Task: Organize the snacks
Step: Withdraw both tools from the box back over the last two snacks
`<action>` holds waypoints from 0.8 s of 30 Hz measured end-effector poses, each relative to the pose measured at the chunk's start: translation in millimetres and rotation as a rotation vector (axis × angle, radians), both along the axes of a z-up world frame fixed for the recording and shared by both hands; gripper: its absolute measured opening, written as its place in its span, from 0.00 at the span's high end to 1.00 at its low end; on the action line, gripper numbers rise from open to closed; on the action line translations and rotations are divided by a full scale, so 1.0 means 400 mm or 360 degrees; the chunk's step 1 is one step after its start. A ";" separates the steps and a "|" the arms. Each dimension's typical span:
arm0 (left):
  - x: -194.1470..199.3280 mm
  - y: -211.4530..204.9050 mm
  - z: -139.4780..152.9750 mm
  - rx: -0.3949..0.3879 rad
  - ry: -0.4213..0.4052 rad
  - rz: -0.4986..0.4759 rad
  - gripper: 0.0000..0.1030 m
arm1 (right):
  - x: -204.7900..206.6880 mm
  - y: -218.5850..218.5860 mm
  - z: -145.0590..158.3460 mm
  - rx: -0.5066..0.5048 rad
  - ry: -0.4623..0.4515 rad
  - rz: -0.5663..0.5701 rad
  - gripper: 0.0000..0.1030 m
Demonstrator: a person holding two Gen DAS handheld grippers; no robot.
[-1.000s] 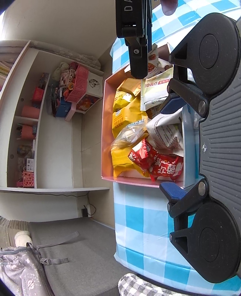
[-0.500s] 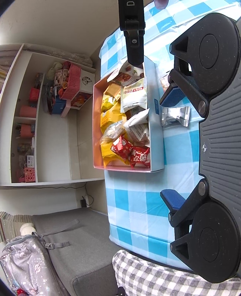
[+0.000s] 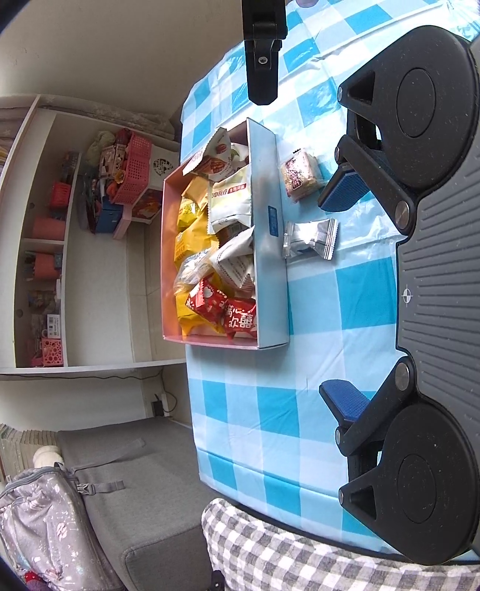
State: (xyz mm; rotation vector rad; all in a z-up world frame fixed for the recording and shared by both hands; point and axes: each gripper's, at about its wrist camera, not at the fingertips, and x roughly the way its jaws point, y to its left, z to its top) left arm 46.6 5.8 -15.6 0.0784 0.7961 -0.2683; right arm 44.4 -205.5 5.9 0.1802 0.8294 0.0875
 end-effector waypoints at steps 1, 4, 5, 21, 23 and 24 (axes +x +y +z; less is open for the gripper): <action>-0.004 -0.003 -0.005 0.0004 -0.0009 -0.0009 0.04 | -0.005 -0.005 -0.007 -0.0014 0.0001 -0.0004 0.03; -0.016 -0.022 -0.029 0.0047 -0.0019 -0.0053 0.03 | -0.015 -0.017 -0.025 -0.0061 0.0009 -0.0019 0.03; -0.022 -0.030 -0.041 0.0063 -0.0025 -0.0081 0.03 | -0.017 -0.019 -0.032 -0.0080 0.0013 -0.0022 0.03; 0.010 -0.103 -0.193 0.0168 -0.0090 -0.0257 0.05 | -0.008 -0.003 -0.138 -0.0326 0.0021 0.0215 0.03; 0.022 -0.107 -0.196 0.0155 -0.0093 -0.0271 0.06 | -0.007 0.001 -0.153 -0.0324 0.0026 0.0254 0.03; 0.029 -0.107 -0.198 0.0137 -0.0091 -0.0278 0.08 | -0.007 0.004 -0.159 -0.0330 0.0036 0.0268 0.03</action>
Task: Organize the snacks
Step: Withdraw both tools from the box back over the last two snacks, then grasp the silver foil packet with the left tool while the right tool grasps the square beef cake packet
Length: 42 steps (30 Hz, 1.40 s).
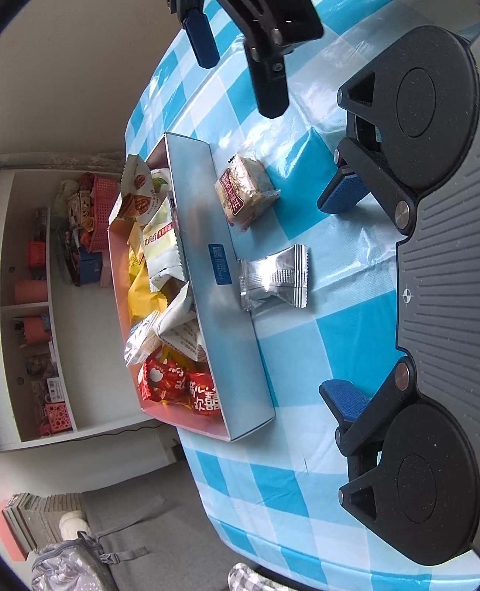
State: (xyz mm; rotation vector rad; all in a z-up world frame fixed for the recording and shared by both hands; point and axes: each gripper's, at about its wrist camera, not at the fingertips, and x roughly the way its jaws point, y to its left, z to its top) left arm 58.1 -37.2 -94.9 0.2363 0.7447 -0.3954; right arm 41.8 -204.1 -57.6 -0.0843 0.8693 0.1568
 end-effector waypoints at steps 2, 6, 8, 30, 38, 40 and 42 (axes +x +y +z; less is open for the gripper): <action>0.014 0.003 -0.004 -0.0033 0.0020 0.0009 0.09 | 0.002 0.005 -0.011 -0.0031 0.0021 0.0034 0.03; 0.038 0.003 0.000 -0.0078 0.0035 0.0019 0.21 | 0.012 0.004 -0.032 -0.0045 0.0041 0.0079 0.03; 0.047 0.002 -0.001 -0.0089 0.0035 0.0018 0.25 | 0.020 0.006 -0.043 -0.0039 0.0067 0.0081 0.03; 0.093 0.006 0.030 -0.0197 0.0148 0.0074 0.71 | 0.042 0.065 -0.055 0.0025 -0.0034 0.0182 0.00; 0.095 0.037 0.037 -0.0151 0.0173 0.0109 0.71 | 0.055 0.083 -0.049 0.0008 -0.0050 0.0196 0.07; 0.096 0.045 0.039 -0.0147 0.0181 0.0120 0.71 | 0.058 0.088 -0.045 0.0005 -0.0051 0.0199 0.12; 0.096 0.054 0.042 -0.0150 0.0192 0.0139 0.71 | 0.061 0.093 -0.042 0.0003 -0.0047 0.0195 0.15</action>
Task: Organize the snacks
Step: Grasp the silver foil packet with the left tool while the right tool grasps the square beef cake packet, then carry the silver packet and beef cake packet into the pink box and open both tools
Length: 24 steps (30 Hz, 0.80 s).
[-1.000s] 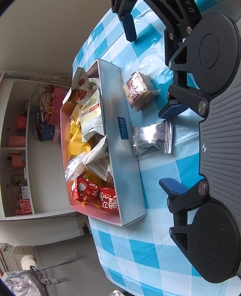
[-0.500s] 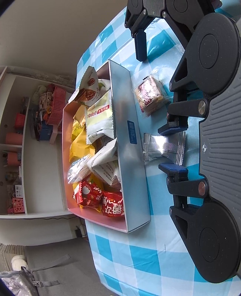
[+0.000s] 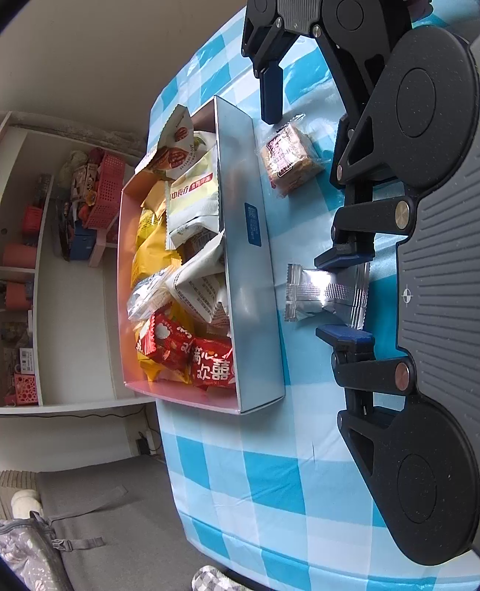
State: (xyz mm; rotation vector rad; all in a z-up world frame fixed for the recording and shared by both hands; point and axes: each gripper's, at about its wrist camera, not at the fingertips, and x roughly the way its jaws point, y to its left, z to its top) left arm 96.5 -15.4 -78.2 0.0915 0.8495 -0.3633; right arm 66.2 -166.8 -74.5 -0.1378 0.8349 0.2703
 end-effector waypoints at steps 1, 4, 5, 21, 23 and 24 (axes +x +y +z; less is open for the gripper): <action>-0.001 0.004 0.001 -0.0004 0.0008 0.0009 0.71 | 0.001 0.004 0.002 0.0000 0.0003 -0.0001 0.18; -0.007 0.015 0.006 -0.0016 0.0024 0.0019 0.71 | 0.004 0.012 0.005 0.0005 0.0014 -0.0005 0.23; -0.009 0.018 0.007 -0.0016 0.0024 0.0016 0.71 | 0.003 0.016 0.006 0.0005 0.0018 -0.0006 0.24; -0.041 0.051 0.041 -0.0042 0.0032 0.0030 0.71 | 0.012 0.031 0.042 0.0014 0.0117 -0.0131 0.61; -0.046 0.052 0.048 -0.0048 0.0033 0.0033 0.71 | 0.009 0.031 0.048 0.0011 0.0118 -0.0137 0.62; -0.047 0.053 0.051 -0.0054 0.0034 0.0033 0.71 | 0.008 0.030 0.051 0.0013 0.0118 -0.0141 0.62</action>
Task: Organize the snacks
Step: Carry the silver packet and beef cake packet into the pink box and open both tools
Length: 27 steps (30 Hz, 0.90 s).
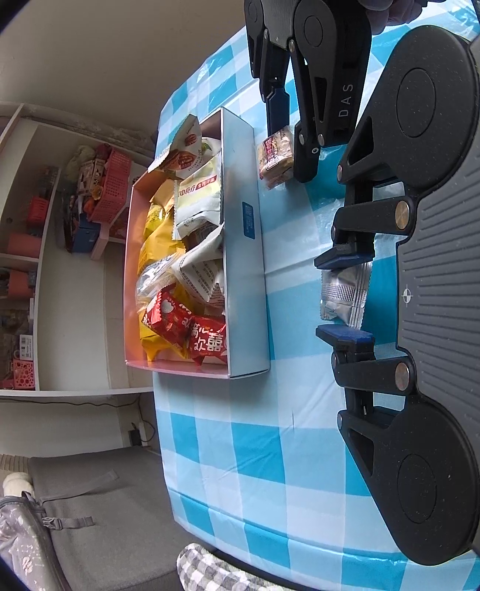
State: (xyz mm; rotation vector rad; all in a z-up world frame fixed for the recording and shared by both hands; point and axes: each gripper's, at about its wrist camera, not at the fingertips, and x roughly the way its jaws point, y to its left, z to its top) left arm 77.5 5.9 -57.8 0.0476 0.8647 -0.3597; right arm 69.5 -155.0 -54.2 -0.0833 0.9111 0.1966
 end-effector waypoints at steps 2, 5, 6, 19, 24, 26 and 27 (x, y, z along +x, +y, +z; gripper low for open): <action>-0.003 0.004 0.006 -0.0007 -0.0006 0.0005 0.71 | -0.003 -0.003 0.008 0.0007 0.0000 -0.0014 0.62; -0.004 0.012 0.014 -0.0022 -0.0007 0.0018 0.71 | -0.006 -0.008 0.025 0.0016 -0.0014 -0.0016 0.62; -0.003 0.015 0.017 -0.0026 -0.0010 0.0022 0.71 | -0.006 -0.010 0.031 0.0025 -0.0019 -0.0018 0.62; 0.079 0.024 0.083 -0.0118 -0.0104 0.0090 0.71 | 0.042 -0.043 0.111 0.0280 -0.0097 -0.0122 0.62; 0.150 0.015 0.082 -0.0164 -0.0118 0.0091 0.71 | 0.092 -0.050 0.115 0.0313 -0.0141 -0.0158 0.62; 0.171 0.009 0.068 -0.0159 -0.0123 0.0077 0.71 | 0.114 -0.055 0.114 0.0336 -0.0153 -0.0173 0.62; 0.181 0.007 0.061 -0.0158 -0.0125 0.0069 0.71 | 0.123 -0.059 0.112 0.0347 -0.0162 -0.0183 0.62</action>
